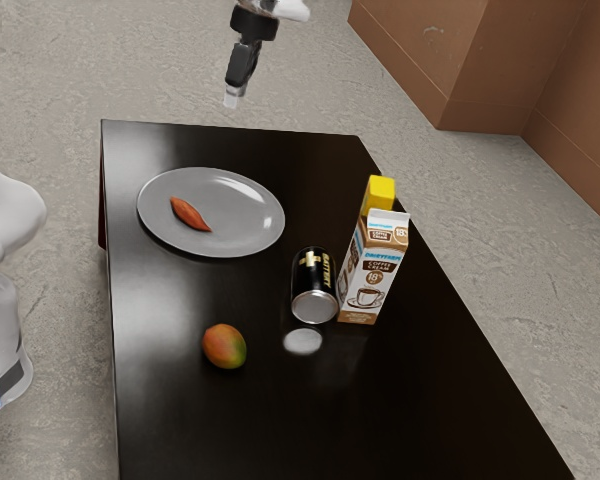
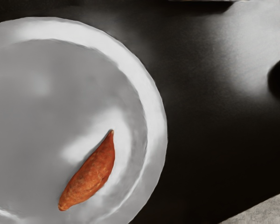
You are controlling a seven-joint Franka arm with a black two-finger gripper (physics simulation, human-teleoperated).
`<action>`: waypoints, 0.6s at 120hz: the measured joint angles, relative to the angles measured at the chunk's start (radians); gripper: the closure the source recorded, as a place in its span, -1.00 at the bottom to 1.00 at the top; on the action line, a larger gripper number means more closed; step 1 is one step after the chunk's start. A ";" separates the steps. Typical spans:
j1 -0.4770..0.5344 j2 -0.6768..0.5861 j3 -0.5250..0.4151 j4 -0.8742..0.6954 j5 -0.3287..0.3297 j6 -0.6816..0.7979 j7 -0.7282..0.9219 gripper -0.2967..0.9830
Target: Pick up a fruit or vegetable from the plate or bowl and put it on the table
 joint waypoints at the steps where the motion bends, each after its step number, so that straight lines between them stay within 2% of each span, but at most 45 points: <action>1: -0.002 -0.017 -0.022 -0.014 0.013 0.007 0.007 -0.54; 6: -0.020 -0.073 -0.098 -0.084 0.068 0.041 0.042 -0.54; 11: -0.038 -0.105 -0.134 -0.156 0.109 0.081 0.074 -0.54; 28: -0.041 -0.253 -0.135 -0.376 0.216 0.234 0.170 -0.54; 46: -0.011 -0.327 -0.088 -0.505 0.269 0.358 0.259 -0.54; 72: 0.006 -0.400 -0.101 -0.599 0.311 0.439 0.359 -0.54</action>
